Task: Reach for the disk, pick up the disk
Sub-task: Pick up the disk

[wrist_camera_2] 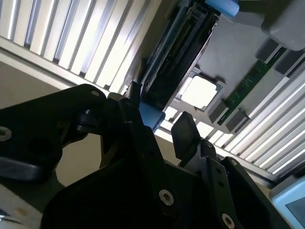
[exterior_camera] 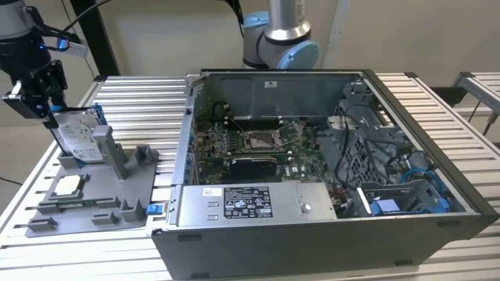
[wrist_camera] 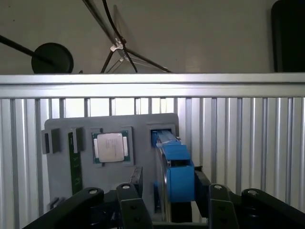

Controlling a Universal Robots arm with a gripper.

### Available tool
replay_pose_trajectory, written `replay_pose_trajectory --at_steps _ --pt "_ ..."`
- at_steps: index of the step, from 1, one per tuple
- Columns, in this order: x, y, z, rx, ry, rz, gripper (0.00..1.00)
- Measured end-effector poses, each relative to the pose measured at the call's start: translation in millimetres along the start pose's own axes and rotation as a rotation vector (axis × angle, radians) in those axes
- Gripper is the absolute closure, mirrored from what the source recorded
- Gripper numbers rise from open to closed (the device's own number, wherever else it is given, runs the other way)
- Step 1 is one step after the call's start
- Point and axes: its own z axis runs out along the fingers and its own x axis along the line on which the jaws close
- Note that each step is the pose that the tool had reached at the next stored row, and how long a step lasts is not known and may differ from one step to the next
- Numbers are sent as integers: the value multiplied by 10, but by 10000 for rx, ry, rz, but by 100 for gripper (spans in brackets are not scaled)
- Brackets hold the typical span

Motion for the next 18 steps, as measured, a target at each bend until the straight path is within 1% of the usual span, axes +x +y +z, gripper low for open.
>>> replay_pose_trajectory --at_steps 6,9,10,18 --pt "0 -7 65 -1 -2 -179 0" --pt "0 -7 75 0 -4 -204 0" --pt "0 -8 88 0 -4 -204 0" --pt "0 -9 111 1 -4 -204 0"
